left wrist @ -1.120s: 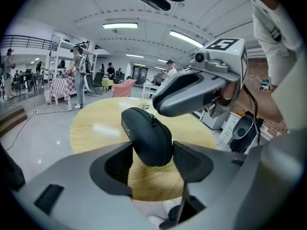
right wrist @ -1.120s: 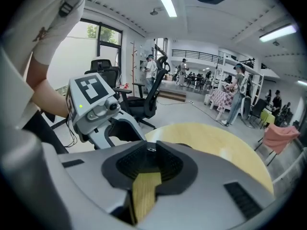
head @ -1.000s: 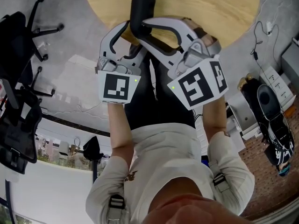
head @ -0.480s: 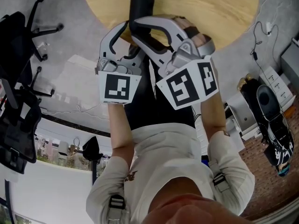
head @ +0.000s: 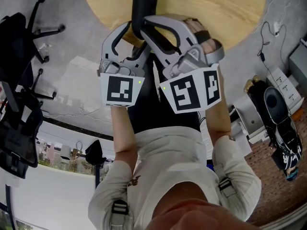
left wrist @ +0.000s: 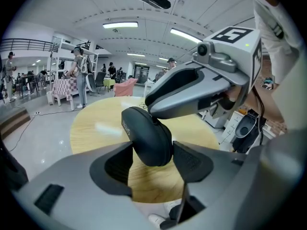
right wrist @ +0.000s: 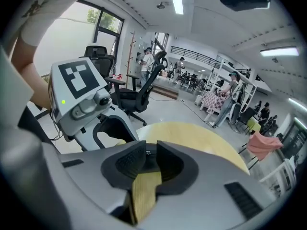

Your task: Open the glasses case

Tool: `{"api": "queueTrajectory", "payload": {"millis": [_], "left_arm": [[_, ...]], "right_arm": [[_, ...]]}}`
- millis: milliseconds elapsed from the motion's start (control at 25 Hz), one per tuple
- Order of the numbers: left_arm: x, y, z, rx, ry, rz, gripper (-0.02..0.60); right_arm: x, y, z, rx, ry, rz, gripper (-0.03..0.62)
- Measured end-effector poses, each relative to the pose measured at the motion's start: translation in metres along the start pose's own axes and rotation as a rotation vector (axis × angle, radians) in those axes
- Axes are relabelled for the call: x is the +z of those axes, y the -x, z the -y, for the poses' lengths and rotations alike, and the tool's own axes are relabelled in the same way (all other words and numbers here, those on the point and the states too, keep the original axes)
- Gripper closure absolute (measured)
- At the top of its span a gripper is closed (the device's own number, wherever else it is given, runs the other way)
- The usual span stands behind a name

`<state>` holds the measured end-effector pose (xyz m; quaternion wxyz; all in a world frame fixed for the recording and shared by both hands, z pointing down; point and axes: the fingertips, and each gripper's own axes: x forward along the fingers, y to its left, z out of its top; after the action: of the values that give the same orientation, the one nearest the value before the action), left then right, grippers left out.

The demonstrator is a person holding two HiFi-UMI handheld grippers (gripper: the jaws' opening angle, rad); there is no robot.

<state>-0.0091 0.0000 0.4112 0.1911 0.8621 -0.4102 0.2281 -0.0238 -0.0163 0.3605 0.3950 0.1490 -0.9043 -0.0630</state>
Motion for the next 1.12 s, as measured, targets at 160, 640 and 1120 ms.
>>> {"api": "queueTrajectory", "payload": {"millis": [160,640,1120], "left_arm": [[0.0,0.0,0.0,-0.004,-0.002,0.002,0.305],[-0.002,-0.001,-0.001,-0.004,-0.008,-0.004,0.31],[-0.004,-0.001,-0.003,-0.004,-0.008,-0.02,0.311]], "right_arm": [[0.002,0.004,-0.004,0.044,-0.047,0.042,0.505],[-0.005,-0.002,0.006,0.051,-0.092,0.048,0.505],[-0.005,-0.007,0.018,0.041,-0.109,0.051,0.505]]}}
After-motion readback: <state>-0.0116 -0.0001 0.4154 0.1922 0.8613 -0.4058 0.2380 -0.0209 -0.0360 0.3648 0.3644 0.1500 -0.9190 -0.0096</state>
